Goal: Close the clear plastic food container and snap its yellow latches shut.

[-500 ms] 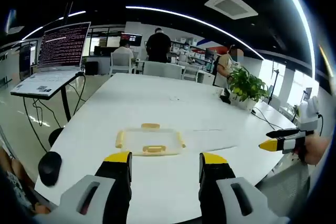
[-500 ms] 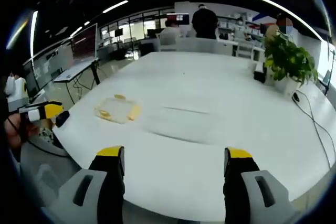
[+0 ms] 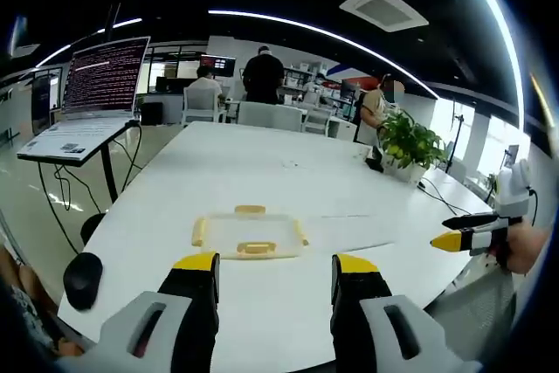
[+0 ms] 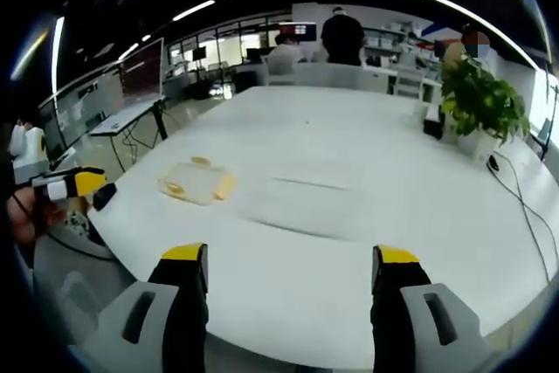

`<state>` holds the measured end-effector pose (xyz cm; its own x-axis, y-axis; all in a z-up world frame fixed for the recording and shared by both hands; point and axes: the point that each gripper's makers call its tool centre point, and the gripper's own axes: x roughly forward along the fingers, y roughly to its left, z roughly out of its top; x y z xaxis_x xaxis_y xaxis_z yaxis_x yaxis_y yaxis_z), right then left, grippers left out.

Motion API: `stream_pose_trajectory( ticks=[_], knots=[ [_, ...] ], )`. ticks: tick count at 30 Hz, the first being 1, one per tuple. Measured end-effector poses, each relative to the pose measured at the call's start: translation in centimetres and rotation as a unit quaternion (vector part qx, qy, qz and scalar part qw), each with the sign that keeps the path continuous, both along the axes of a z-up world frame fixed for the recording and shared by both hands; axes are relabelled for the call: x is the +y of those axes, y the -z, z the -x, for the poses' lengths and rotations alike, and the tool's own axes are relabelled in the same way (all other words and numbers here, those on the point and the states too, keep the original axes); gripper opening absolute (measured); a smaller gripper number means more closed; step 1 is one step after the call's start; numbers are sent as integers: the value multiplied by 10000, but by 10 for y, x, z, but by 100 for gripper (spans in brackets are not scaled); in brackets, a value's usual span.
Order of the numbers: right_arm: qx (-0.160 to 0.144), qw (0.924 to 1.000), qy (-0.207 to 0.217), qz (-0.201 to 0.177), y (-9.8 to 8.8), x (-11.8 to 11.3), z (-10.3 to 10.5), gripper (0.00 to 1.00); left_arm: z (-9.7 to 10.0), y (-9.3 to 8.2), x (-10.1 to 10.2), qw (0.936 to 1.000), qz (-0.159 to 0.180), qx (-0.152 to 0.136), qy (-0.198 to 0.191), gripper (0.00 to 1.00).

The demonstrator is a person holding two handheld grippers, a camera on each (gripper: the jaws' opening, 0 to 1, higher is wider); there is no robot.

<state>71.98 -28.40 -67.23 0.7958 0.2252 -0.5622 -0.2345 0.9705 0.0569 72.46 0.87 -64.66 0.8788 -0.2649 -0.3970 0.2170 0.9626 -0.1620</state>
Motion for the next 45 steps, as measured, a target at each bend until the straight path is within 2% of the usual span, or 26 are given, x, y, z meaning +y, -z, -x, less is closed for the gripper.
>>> stream_pose_trajectory(
  ticks=[45],
  knots=[
    [32,9998,-155,95,2,6,2,72,0,2,1,10000,-44,26,13,46]
  ],
)
